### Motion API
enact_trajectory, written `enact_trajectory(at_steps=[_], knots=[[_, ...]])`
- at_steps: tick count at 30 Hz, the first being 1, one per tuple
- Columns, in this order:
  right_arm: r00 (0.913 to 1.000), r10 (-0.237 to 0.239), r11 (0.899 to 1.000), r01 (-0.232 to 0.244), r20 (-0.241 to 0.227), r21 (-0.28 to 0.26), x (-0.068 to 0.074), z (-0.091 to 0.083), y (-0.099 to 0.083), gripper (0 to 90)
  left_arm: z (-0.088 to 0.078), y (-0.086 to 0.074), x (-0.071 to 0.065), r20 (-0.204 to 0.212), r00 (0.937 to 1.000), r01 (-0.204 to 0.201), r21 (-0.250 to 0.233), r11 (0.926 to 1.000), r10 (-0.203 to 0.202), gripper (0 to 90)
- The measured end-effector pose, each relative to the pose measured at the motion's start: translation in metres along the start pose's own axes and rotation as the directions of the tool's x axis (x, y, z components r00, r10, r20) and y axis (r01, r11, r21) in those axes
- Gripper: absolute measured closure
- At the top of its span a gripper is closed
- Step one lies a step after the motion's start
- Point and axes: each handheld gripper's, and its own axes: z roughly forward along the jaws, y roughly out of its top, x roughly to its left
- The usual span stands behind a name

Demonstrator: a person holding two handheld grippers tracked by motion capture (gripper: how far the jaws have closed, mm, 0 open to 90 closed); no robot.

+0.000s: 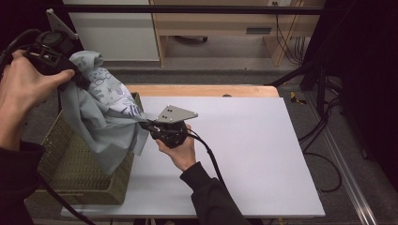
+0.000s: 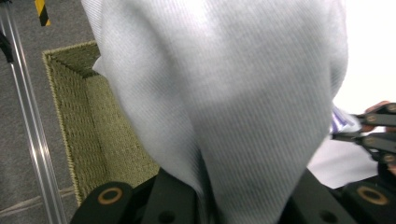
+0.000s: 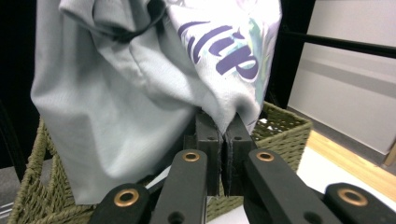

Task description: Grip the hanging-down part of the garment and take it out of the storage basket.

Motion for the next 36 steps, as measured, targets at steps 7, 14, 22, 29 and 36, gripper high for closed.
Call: enact_trajectory(at_steps=[7,14,22,29,36], knots=[[0.9997,0.014,1.000,-0.014,0.022,-0.008,-0.006,-0.024,0.008,88.6,0.004,0.000,-0.002,0.006,1.0000,-0.003,0.001,1.0000,0.003,79.1],[0.9988,0.015,0.999,-0.013,0.047,-0.043,-0.015,-0.046,0.022,88.6,0.006,0.000,-0.003,0.022,0.9997,-0.006,0.004,1.0000,0.006,79.1],[0.9961,-0.001,0.996,0.009,0.088,-0.089,-0.018,-0.062,0.037,88.6,0.010,0.002,-0.009,0.042,0.9989,-0.020,0.004,0.9998,0.020,79.0],[0.9917,-0.013,0.993,0.028,0.128,-0.116,-0.020,-0.077,0.053,88.5,0.015,0.006,-0.018,0.048,0.9980,-0.041,0.011,0.9991,0.040,78.9],[0.9940,-0.019,0.998,0.025,0.108,-0.054,-0.021,-0.075,0.042,88.2,0.014,0.006,-0.020,0.050,0.9978,-0.044,0.008,0.9990,0.044,78.9]])
